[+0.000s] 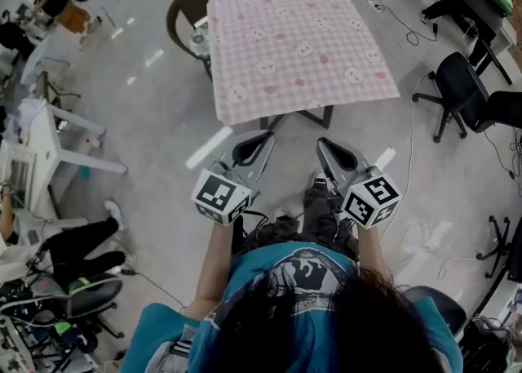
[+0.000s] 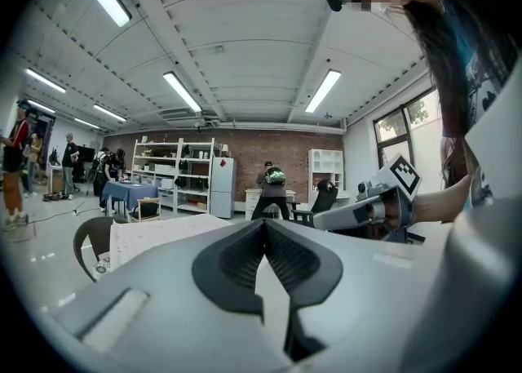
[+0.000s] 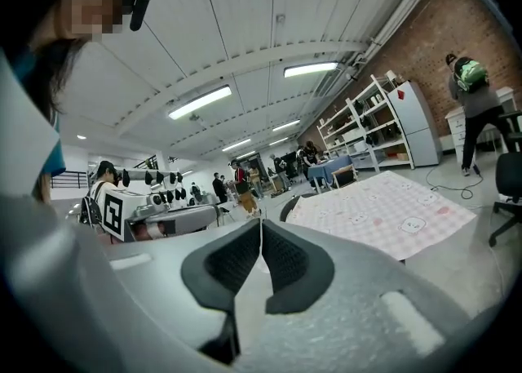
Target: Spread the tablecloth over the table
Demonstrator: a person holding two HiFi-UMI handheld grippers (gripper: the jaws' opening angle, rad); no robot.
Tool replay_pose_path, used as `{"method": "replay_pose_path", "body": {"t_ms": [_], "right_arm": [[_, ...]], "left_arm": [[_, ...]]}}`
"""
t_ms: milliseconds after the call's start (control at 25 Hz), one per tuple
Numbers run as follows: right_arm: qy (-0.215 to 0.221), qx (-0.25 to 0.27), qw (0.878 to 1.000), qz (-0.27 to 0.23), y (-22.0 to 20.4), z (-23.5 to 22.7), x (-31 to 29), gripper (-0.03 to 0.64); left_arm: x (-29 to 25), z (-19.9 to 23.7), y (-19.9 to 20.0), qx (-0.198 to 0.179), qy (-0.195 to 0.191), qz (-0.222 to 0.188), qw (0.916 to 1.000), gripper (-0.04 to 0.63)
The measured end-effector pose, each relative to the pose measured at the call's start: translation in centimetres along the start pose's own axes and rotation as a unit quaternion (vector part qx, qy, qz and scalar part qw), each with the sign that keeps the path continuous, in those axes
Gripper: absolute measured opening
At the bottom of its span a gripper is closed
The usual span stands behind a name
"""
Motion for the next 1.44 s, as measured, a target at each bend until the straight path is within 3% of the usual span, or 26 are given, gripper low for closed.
{"method": "replay_pose_path", "body": {"t_ms": [680, 1440], "right_arm": [[0.017, 0.033, 0.999, 0.002, 0.3, 1.8, 0.6, 0.002], [0.024, 0.018, 0.999, 0.012, -0.7, 1.5, 0.7, 0.002]], "left_arm": [[0.8, -2.0, -2.0, 0.027, -0.023, 0.025, 0.9990, 0.015], [0.5, -3.2, -3.0, 0.034, -0.036, 0.049, 0.9976, 0.015]]}}
Point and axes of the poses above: the fingertips, and each gripper's own axes: x backward along the fingers, z to its left, y out of its top, the point moved 3 cm from there along x, backward along the fingers, and after that the axes turned 5 degrees about z, right-handed, at the moved point
